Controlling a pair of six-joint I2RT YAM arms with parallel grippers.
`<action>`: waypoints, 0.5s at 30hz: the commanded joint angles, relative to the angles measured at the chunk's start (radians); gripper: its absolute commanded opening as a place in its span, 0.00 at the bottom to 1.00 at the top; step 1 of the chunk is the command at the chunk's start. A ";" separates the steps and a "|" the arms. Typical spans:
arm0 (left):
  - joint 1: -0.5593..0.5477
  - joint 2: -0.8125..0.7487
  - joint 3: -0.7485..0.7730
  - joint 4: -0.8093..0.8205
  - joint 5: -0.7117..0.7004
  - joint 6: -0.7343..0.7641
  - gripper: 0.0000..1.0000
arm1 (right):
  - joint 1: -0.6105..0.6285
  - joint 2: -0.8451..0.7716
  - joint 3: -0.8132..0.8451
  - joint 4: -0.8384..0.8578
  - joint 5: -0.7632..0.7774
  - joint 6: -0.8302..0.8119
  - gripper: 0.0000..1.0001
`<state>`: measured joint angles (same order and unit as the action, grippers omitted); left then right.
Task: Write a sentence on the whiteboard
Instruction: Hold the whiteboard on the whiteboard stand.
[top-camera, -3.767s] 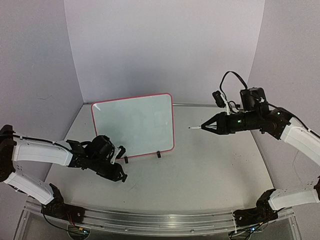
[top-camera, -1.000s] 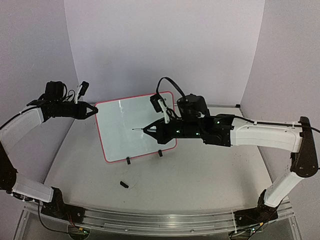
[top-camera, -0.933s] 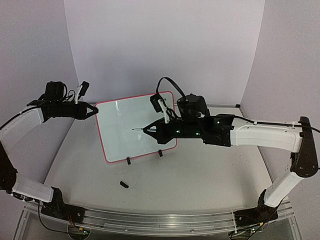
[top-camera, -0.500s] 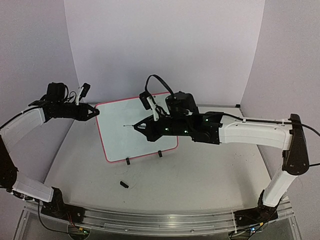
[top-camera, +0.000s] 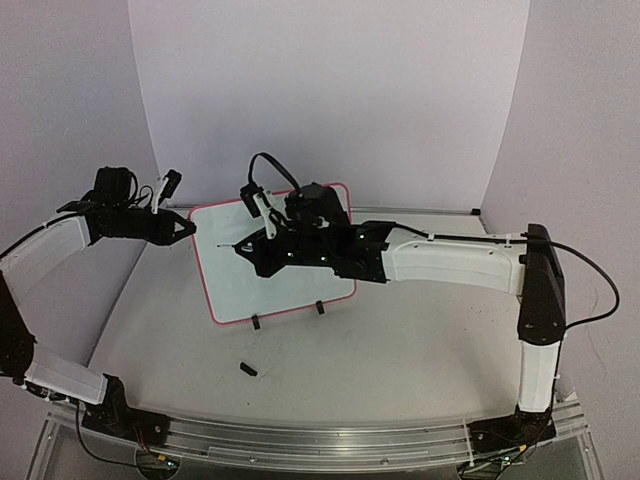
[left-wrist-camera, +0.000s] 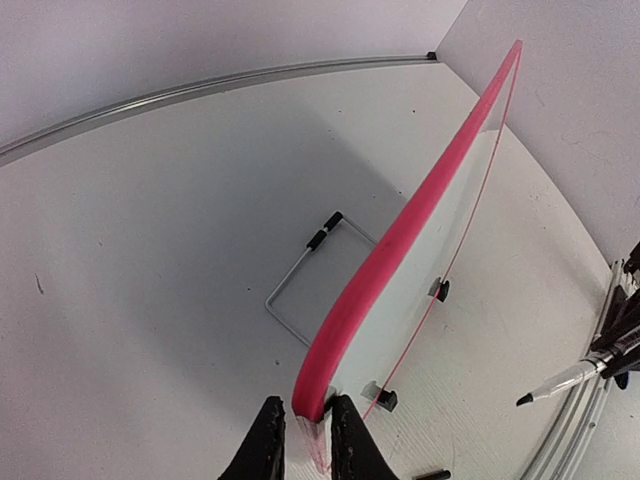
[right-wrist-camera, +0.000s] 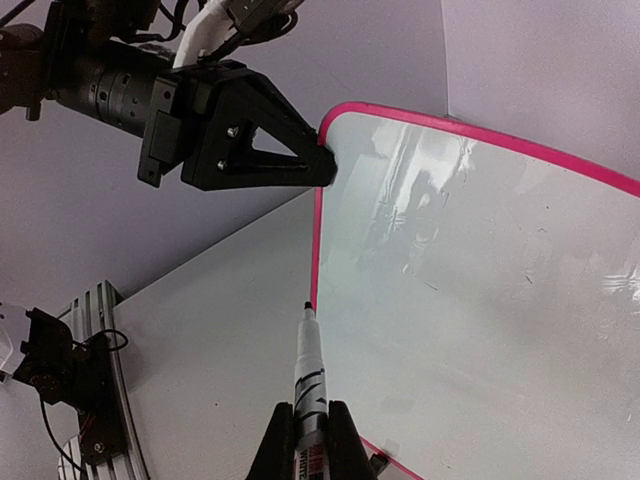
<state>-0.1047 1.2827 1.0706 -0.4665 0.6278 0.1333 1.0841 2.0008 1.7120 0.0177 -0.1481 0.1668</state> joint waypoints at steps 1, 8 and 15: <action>0.002 -0.031 -0.013 -0.008 -0.045 0.034 0.14 | 0.008 0.061 0.091 0.048 0.002 -0.019 0.00; 0.002 -0.040 -0.018 -0.007 -0.045 0.043 0.10 | 0.007 0.127 0.161 0.052 0.018 -0.030 0.00; 0.002 -0.038 -0.019 -0.004 -0.036 0.045 0.08 | 0.007 0.178 0.213 0.051 0.015 -0.040 0.00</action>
<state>-0.1051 1.2697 1.0573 -0.4733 0.6155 0.1608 1.0855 2.1491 1.8647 0.0370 -0.1459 0.1443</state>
